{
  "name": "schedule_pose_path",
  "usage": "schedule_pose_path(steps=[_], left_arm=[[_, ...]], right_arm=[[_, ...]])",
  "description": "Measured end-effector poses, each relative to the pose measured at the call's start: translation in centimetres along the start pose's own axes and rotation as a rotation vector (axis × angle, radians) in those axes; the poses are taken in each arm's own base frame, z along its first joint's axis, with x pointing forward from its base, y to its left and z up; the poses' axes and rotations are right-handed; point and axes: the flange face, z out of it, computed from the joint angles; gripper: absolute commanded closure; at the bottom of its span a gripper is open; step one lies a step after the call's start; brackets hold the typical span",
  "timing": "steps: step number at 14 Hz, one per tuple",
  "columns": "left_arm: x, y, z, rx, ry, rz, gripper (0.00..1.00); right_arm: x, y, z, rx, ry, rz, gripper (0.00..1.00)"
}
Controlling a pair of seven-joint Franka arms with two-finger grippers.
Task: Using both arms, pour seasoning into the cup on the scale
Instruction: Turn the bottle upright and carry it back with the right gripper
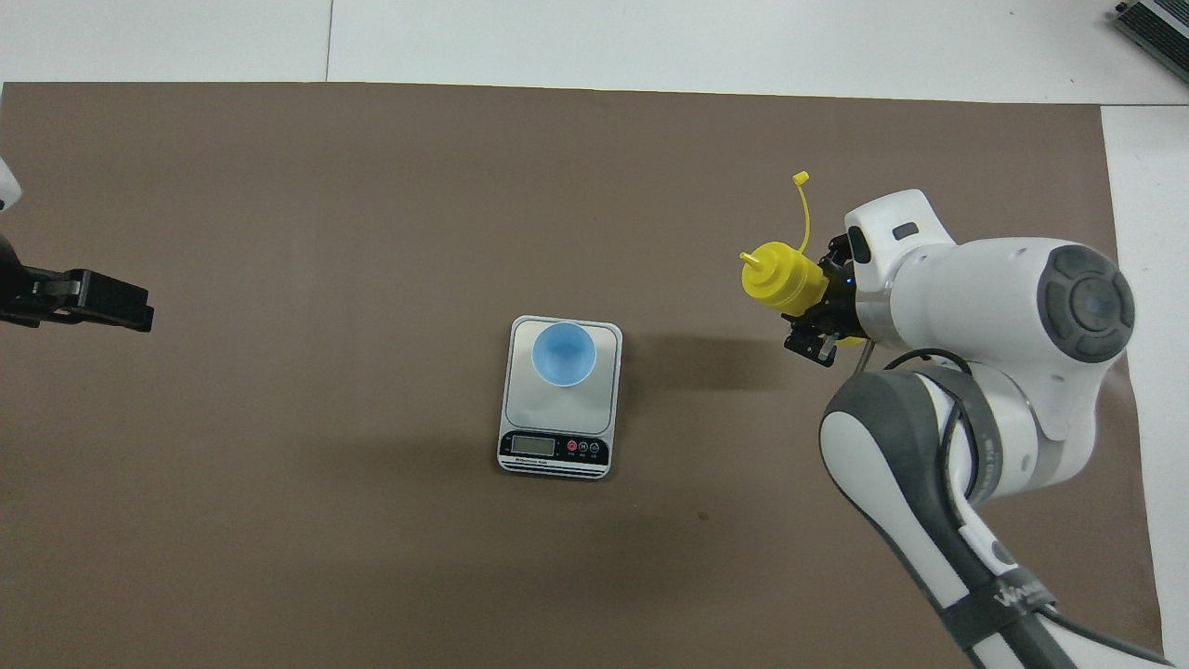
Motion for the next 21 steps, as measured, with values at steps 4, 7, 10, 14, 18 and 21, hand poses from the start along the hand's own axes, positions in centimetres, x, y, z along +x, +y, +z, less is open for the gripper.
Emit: schedule_pose_path(steps=[4, 7, 10, 14, 18, 21], left_arm=[[0.0, 0.0, 0.0, 0.0, 0.0, 0.0, 0.0], [0.0, 0.0, 0.0, 0.0, 0.0, 0.0, 0.0], [0.0, 0.0, 0.0, 0.0, 0.0, 0.0, 0.0], [0.0, 0.0, 0.0, 0.0, 0.0, 0.0, 0.0], [0.0, 0.0, 0.0, 0.0, 0.0, 0.0, 0.0], [0.0, 0.0, 0.0, 0.0, 0.0, 0.0, 0.0]], right_arm=[[-4.1, 2.4, 0.8, 0.084, 0.194, 0.06, 1.0], [-8.4, 4.4, 2.0, 0.092, 0.321, 0.072, 1.0], [-12.4, 4.7, 3.6, 0.091, 0.4, 0.093, 1.0], [-16.9, 4.1, 5.7, 0.072, 0.519, 0.1, 1.0], [-18.7, 3.1, 8.0, 0.077, 0.573, 0.122, 0.38], [-18.9, 2.8, 8.6, 0.084, 0.592, 0.158, 0.0]])
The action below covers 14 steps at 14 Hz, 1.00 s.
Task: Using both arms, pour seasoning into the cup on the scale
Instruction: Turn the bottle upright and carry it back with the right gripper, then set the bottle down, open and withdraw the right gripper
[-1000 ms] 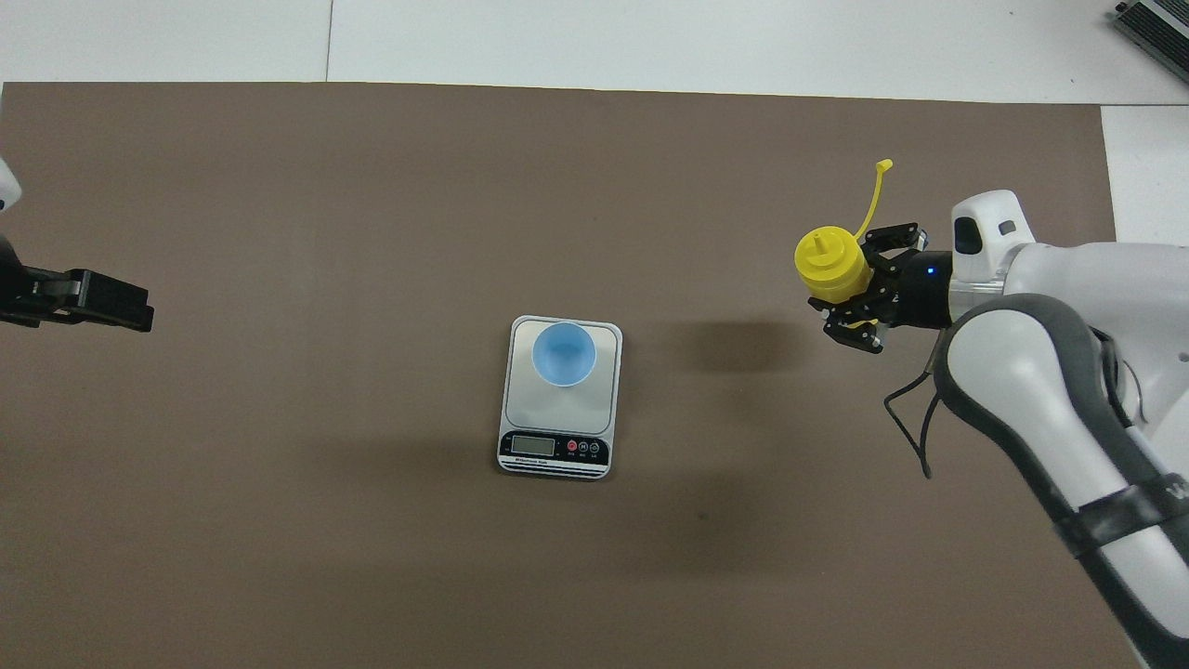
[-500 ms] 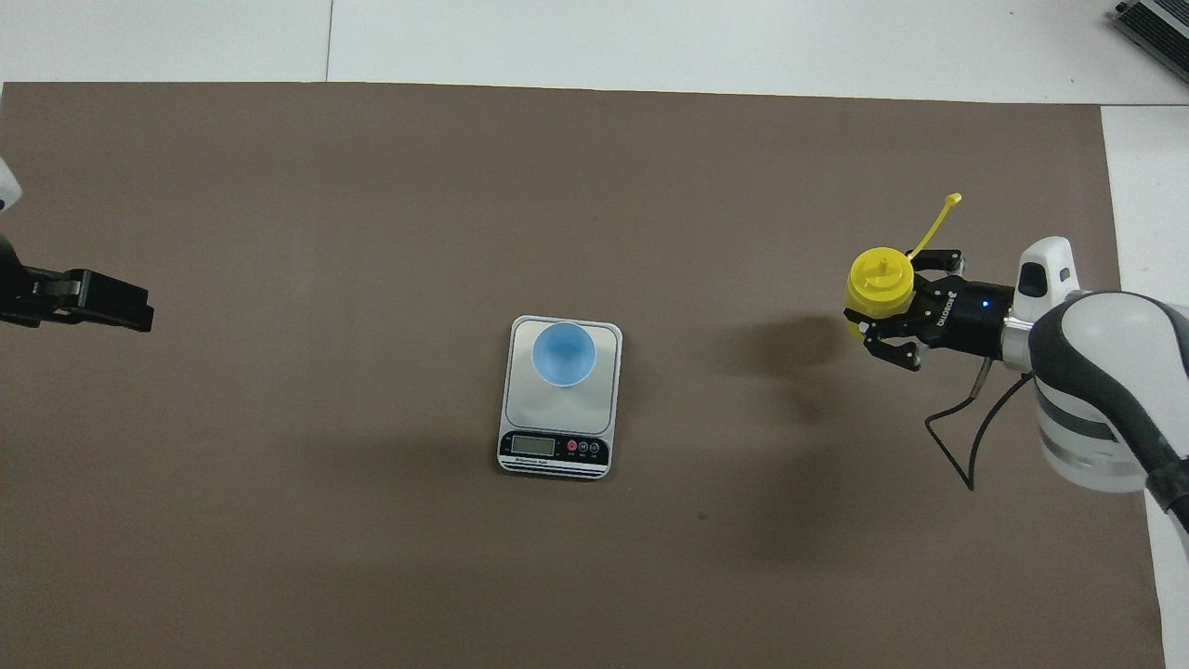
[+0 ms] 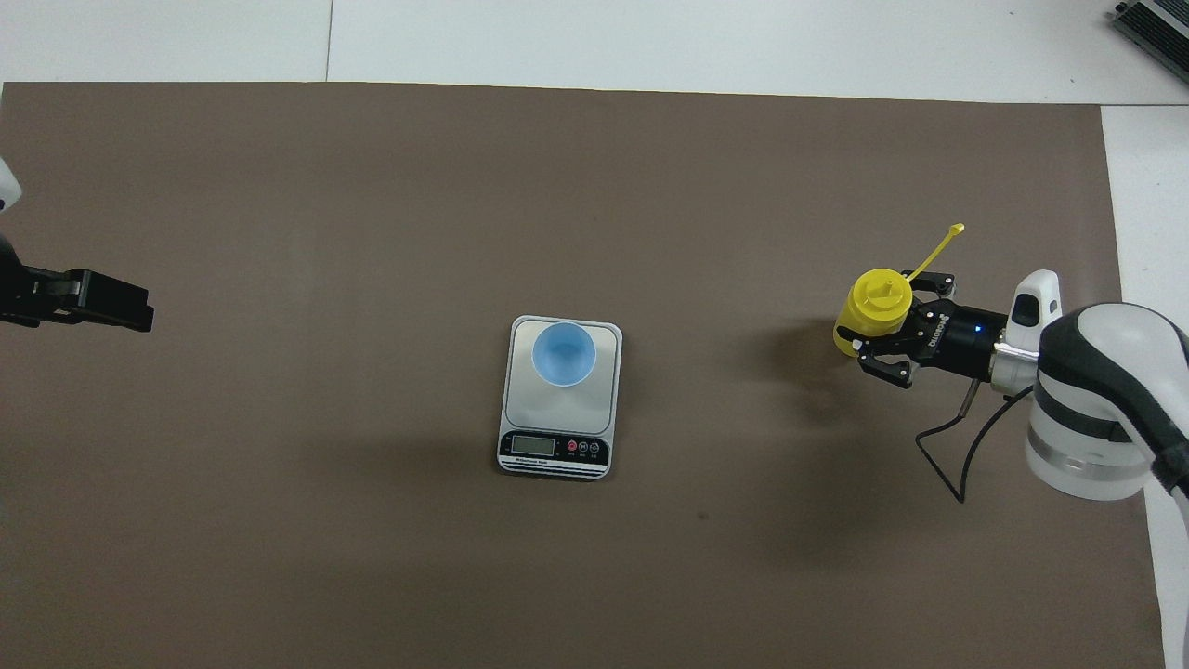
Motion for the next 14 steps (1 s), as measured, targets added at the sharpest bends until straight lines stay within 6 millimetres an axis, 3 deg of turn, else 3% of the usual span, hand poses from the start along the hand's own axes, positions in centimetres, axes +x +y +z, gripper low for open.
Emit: schedule_pose_path(steps=[4, 9, 14], left_arm=[[0.1, 0.9, 0.1, 0.001, 0.001, 0.016, 0.0], [0.3, 0.9, 0.4, 0.001, 0.015, 0.017, 0.0], [0.4, 0.9, 0.5, 0.001, 0.018, 0.019, 0.0]], right_arm=[[-0.5, 0.4, -0.8, -0.007, 0.017, 0.018, 0.0], [-2.2, 1.5, -3.1, -0.029, 0.037, -0.005, 0.0], [-2.8, 2.4, -4.9, -0.009, -0.03, -0.09, 0.0]])
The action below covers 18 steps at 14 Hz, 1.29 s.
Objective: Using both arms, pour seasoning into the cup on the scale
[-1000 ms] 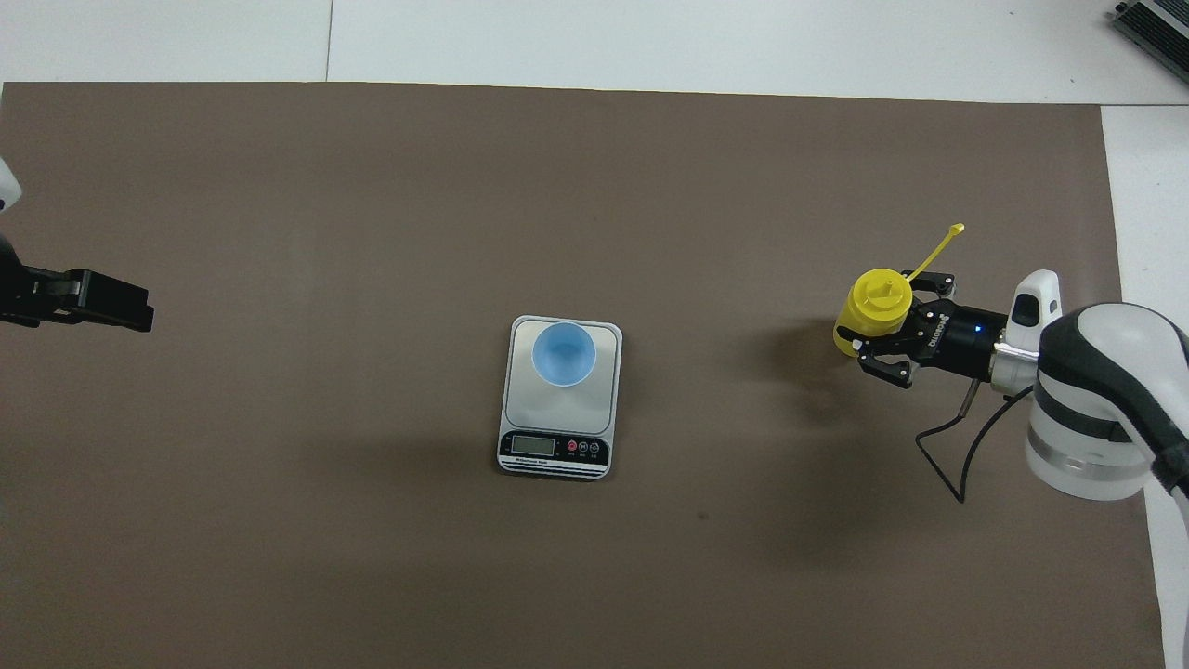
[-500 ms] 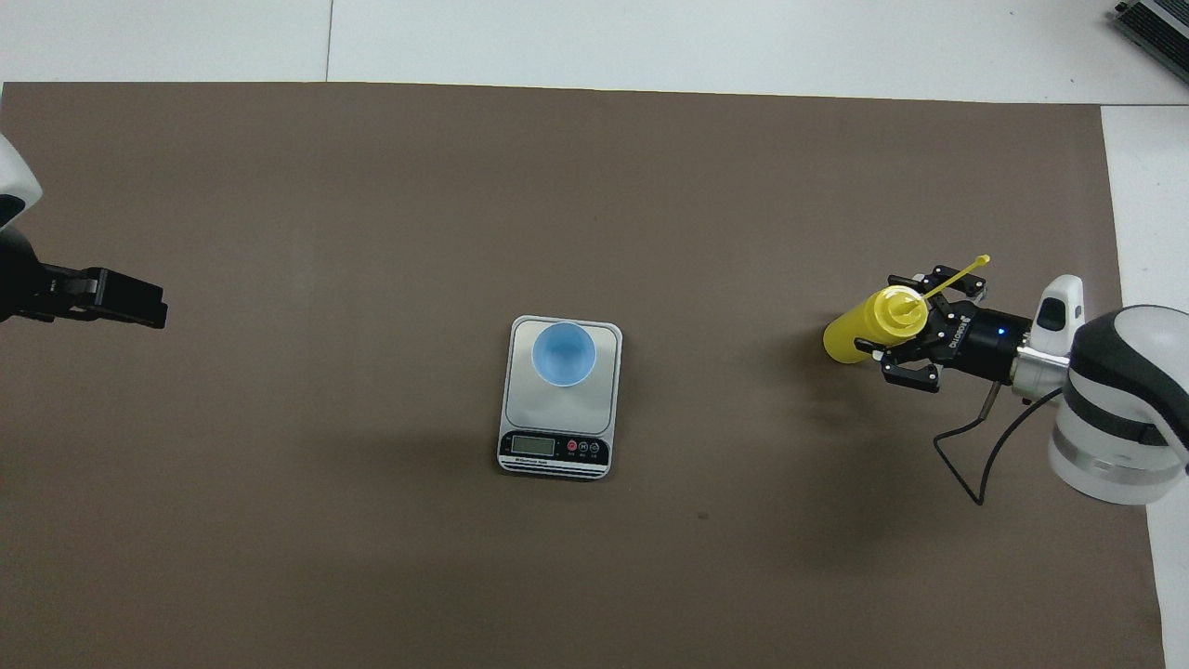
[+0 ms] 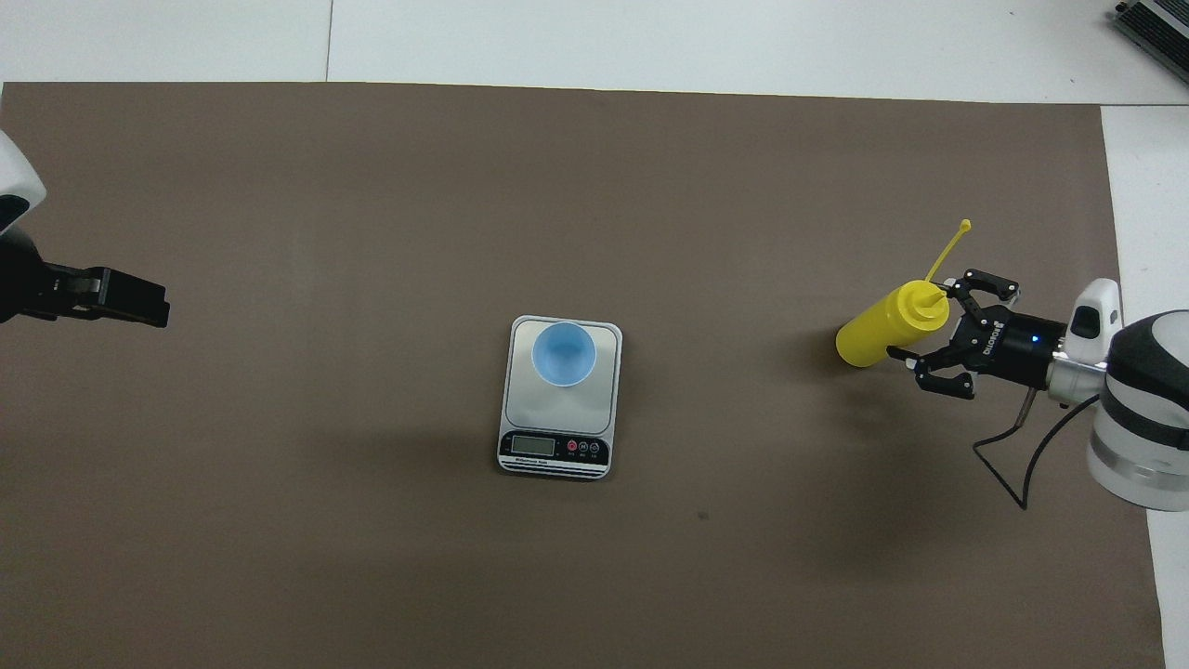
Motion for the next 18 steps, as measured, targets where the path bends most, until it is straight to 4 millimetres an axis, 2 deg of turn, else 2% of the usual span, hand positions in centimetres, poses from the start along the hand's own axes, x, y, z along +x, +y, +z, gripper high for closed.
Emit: schedule_pose_path(steps=[8, 12, 15, 18], left_arm=[[0.0, 0.0, 0.1, 0.0, 0.001, 0.0, 0.0], [0.0, 0.0, 0.2, 0.0, 0.001, 0.0, 0.0], [0.1, 0.0, 0.2, 0.0, 0.002, 0.0, 0.0], [0.1, 0.0, 0.3, 0.0, 0.005, 0.0, 0.0]], right_arm=[[4.1, 2.6, -3.5, 0.056, -0.232, -0.309, 0.0], [6.7, 3.5, -6.9, 0.028, -0.331, -0.415, 0.0], [10.1, 3.5, -9.9, -0.021, -0.442, -0.401, 0.0], [13.1, 2.3, -10.4, -0.06, -0.484, -0.303, 0.0]])
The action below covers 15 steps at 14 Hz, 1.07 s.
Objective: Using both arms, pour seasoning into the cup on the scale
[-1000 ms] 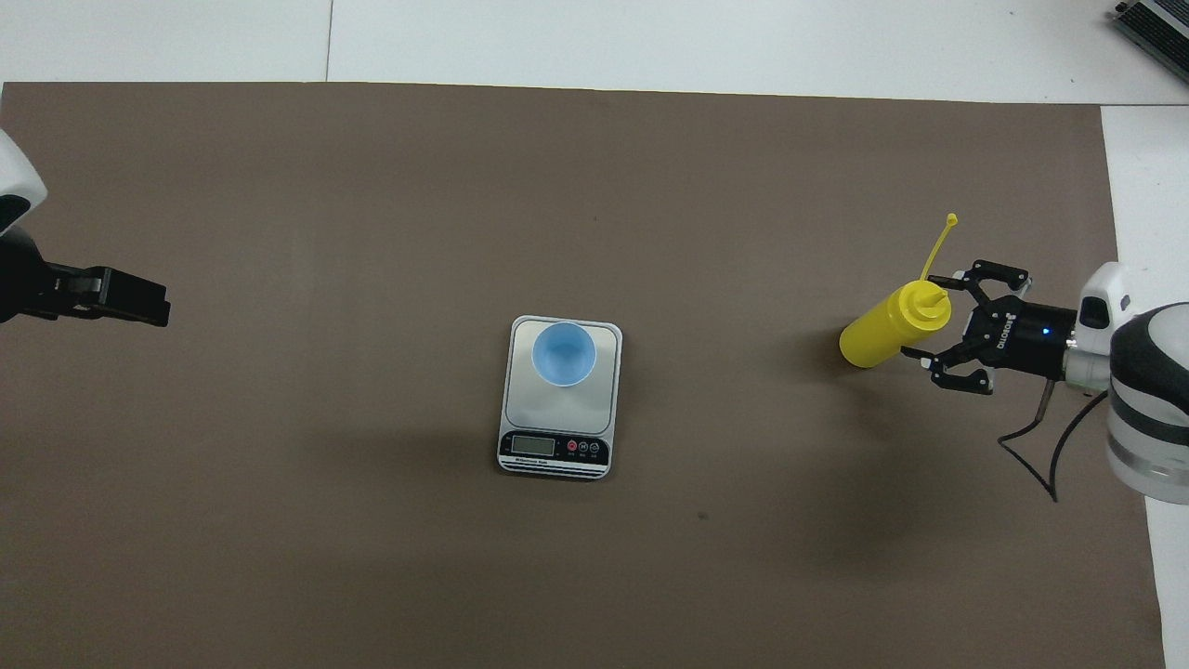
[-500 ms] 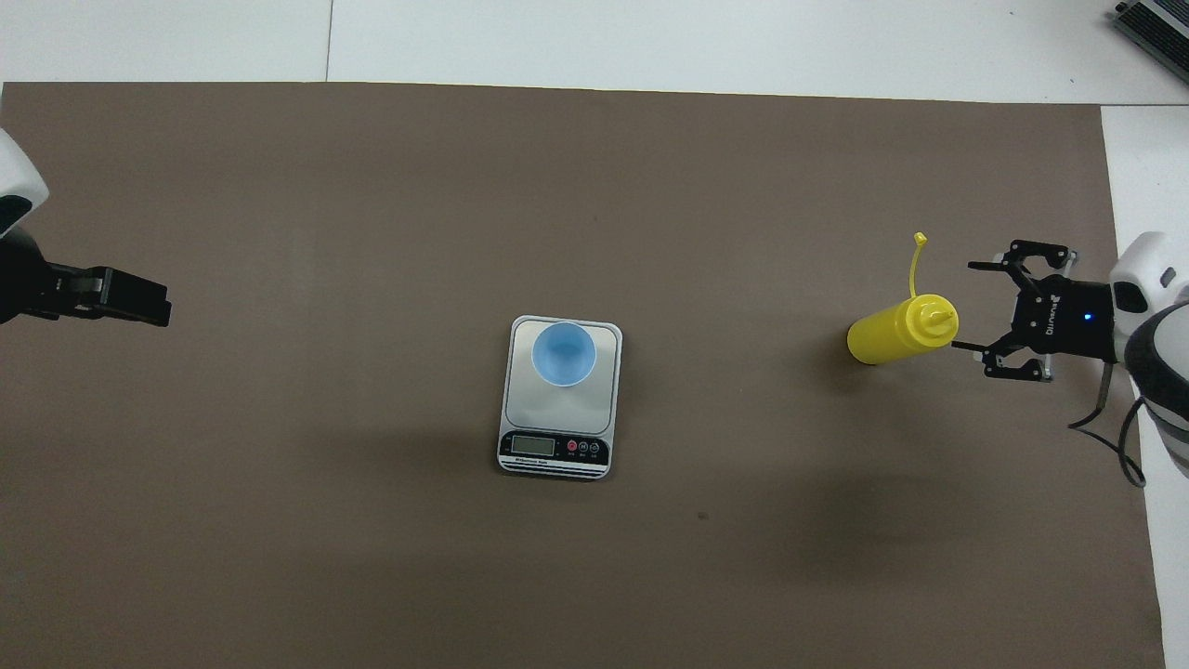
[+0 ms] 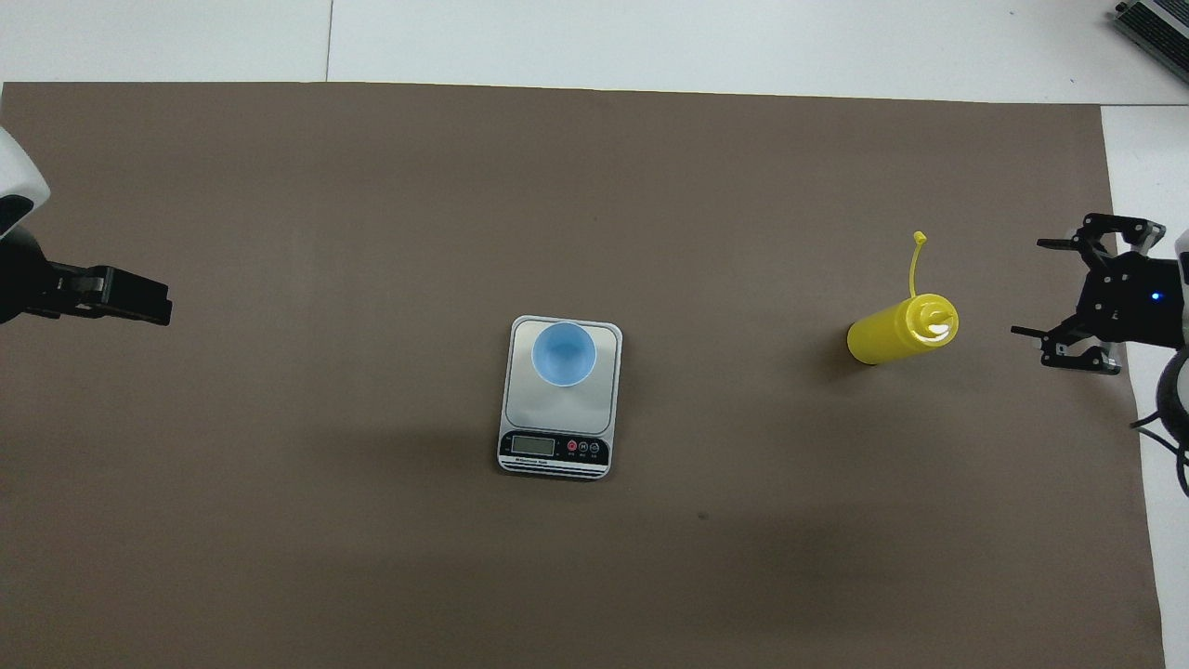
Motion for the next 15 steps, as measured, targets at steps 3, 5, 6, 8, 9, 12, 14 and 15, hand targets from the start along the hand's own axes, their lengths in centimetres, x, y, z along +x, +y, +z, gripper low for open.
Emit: schedule_pose_path(steps=[3, 5, 6, 8, 9, 12, 14, 15], left_arm=[[0.0, 0.0, 0.0, 0.0, 0.001, 0.0, 0.0], [-0.1, 0.0, 0.1, 0.001, 0.002, 0.0, 0.0], [-0.1, 0.0, 0.1, 0.001, 0.003, 0.0, 0.0], [-0.1, 0.0, 0.1, 0.001, 0.003, 0.0, 0.0], [-0.1, 0.0, 0.1, 0.001, 0.003, 0.0, 0.0], [-0.1, 0.1, 0.1, 0.001, 0.003, 0.0, 0.0], [-0.1, 0.1, 0.1, 0.001, 0.004, 0.001, 0.0], [-0.1, 0.1, 0.1, 0.001, 0.005, 0.001, 0.0]], right_arm=[[3.4, -0.5, -0.4, 0.021, -0.028, 0.107, 0.0], [6.9, -0.7, -0.6, 0.031, -0.065, 0.182, 0.0], [9.1, -0.8, -0.7, 0.03, -0.09, 0.227, 0.0], [13.5, -1.3, -1.2, 0.016, -0.136, 0.34, 0.0], [15.2, -1.6, -1.5, 0.013, -0.162, 0.405, 0.0], [18.1, -1.7, -3.9, -0.018, -0.246, 0.589, 0.0], [19.8, -1.4, -5.3, -0.034, -0.272, 0.764, 0.0], [20.3, -1.2, -5.8, -0.039, -0.278, 0.865, 0.0]])
